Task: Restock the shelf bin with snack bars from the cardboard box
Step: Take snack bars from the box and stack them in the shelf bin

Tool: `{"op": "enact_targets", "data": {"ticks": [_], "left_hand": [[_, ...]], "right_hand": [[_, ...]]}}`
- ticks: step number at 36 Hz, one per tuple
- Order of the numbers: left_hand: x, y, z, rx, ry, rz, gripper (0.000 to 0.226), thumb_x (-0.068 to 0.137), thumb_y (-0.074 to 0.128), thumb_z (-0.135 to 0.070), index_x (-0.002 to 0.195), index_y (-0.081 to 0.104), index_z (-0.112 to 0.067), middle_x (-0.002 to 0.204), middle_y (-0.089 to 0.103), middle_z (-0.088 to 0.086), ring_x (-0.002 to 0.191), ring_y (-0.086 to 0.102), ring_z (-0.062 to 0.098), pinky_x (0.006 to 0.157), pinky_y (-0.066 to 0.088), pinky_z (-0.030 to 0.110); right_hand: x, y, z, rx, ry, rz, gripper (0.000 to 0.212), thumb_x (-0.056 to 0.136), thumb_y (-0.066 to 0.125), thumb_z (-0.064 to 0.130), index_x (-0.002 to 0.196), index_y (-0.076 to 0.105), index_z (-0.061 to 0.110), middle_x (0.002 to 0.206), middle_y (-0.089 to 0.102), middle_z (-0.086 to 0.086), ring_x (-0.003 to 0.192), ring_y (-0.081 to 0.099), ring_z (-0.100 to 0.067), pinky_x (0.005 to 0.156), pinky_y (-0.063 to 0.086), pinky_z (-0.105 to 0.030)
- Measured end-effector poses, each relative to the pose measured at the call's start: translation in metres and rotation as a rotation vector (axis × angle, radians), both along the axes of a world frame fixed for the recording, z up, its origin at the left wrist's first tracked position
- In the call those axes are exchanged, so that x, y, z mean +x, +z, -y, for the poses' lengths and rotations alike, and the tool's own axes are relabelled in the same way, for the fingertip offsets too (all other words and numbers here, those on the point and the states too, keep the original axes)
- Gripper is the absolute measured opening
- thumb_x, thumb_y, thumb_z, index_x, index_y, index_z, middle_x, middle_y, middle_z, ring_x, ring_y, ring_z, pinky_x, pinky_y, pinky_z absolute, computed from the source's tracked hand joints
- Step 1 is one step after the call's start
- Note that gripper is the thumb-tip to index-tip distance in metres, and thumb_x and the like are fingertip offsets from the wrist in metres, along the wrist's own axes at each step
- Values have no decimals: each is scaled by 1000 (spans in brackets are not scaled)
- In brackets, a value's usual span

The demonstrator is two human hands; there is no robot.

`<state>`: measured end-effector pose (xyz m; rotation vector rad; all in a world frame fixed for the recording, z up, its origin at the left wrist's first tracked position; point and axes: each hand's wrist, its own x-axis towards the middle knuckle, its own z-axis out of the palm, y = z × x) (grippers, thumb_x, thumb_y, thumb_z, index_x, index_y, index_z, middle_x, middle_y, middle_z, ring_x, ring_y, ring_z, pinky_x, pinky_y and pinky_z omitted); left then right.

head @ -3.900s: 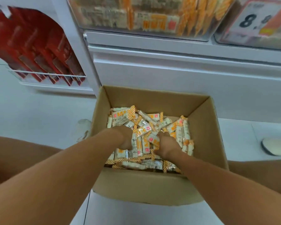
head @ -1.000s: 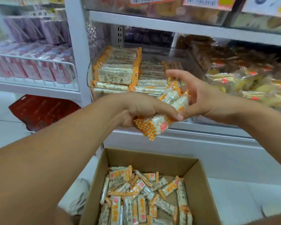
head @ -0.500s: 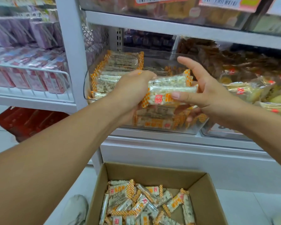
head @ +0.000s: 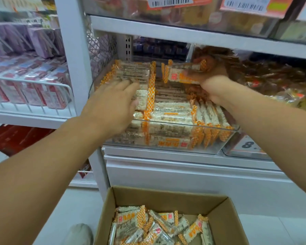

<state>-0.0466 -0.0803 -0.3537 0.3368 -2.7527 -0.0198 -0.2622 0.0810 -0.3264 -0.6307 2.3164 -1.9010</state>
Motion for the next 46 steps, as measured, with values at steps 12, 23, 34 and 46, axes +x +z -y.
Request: {"op": "enact_targets", "data": {"ticks": [12, 23, 34, 46], "left_hand": [[-8, -6, 9, -96, -24, 25, 44, 104, 38, -32, 143, 44, -12, 141, 51, 13, 128, 48, 36, 104, 41, 52], [1, -7, 9, -80, -40, 33, 57, 103, 39, -37, 155, 29, -16, 160, 34, 7, 146, 29, 29, 116, 27, 48], [-1, -7, 6, -67, -8, 50, 57, 104, 37, -36, 157, 23, -19, 163, 28, 5, 149, 24, 26, 119, 19, 44], [-2, -6, 5, -66, -4, 51, 57, 104, 38, -35, 156, 25, -17, 162, 29, 6, 148, 26, 27, 118, 20, 44]], "right_hand": [[-51, 7, 34, 912, 46, -590, 85, 80, 63, 74, 145, 49, 20, 149, 49, -10, 133, 49, -30, 109, 42, -37], [-48, 4, 37, 1062, 182, -763, 68, 102, 43, 54, 160, 21, 25, 165, 23, -7, 150, 25, -30, 121, 22, -39], [-50, 1, 39, 982, 237, -678, 62, 100, 51, 52, 154, 38, 25, 160, 35, -8, 146, 35, -29, 118, 26, -36], [-44, -9, 47, 861, 196, -747, 50, 101, 56, 40, 145, 51, 16, 146, 53, -10, 133, 49, -29, 107, 37, -33]]}}
